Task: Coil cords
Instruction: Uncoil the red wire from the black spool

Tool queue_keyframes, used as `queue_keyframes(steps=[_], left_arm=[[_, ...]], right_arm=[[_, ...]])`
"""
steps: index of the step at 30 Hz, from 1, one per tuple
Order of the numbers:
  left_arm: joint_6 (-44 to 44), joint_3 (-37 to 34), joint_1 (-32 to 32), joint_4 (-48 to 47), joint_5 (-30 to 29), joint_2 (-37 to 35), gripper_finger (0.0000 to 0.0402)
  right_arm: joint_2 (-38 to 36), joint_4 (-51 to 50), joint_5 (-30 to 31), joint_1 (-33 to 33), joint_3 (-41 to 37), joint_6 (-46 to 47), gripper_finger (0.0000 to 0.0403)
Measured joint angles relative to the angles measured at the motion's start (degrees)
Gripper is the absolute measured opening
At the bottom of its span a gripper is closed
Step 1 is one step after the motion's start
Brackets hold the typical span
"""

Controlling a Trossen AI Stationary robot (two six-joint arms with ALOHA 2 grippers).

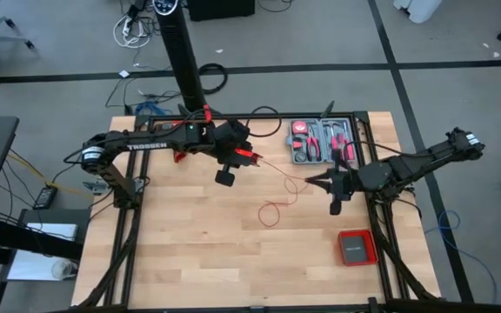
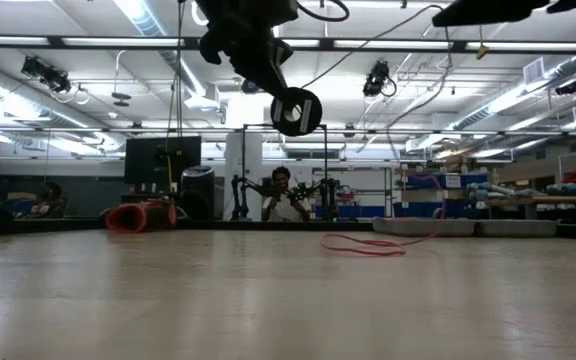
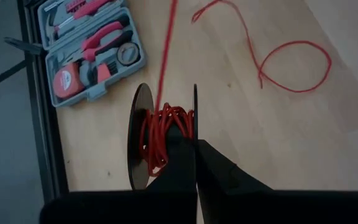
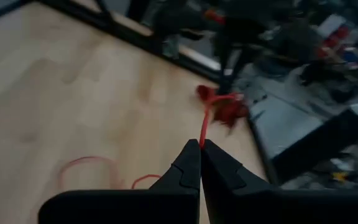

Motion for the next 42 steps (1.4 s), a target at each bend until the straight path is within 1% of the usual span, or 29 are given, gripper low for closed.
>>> queue_keyframes(steps=[6, 12, 18, 22, 25, 27, 33, 37, 42], left_arm=[[1.16, 0.00, -0.07, -0.74, -1.20, 0.00, 0.0000], [1.15, 0.11, -0.15, -0.42, -0.98, 0.00, 0.0000], [1.25, 0.13, -0.15, -0.88, -1.27, -0.02, 0.0000], [1.34, 0.13, -0.13, -1.10, -1.62, -0.02, 0.0000], [1.43, -0.04, 0.17, -2.42, -3.47, -0.01, 0.0000], [1.42, -0.04, 0.18, -2.35, -4.01, 0.02, 0.0000], [1.44, -0.04, -0.08, -2.09, -3.89, -0.02, 0.0000], [1.37, -0.02, -0.18, -1.81, -3.96, -0.02, 0.0000], [1.41, -0.02, -0.17, -0.55, -3.82, -0.04, 0.0000]], right_arm=[[-1.52, -3.53, -3.92, 3.60, 0.00, 1.93, 0.0001], [-3.24, -4.80, -5.31, 6.46, 0.00, 2.58, 0.0001], [-4.50, -10.71, -5.89, 7.73, 0.00, 9.72, 0.0001], [-5.46, -11.35, -6.25, 9.08, 0.00, 12.43, 0.0001], [-6.78, -11.38, -9.80, 10.29, 0.00, 13.98, 0.0002], [-7.85, -11.31, -10.89, 11.03, 0.00, 15.46, 0.0001], [-9.93, -12.09, -9.18, 12.44, 0.00, 18.19, 0.0002], [-9.75, -14.79, -8.32, 12.15, 0.00, 23.10, 0.0006], [-8.04, -19.89, -2.64, 11.58, 0.00, 31.52, 0.0026]])
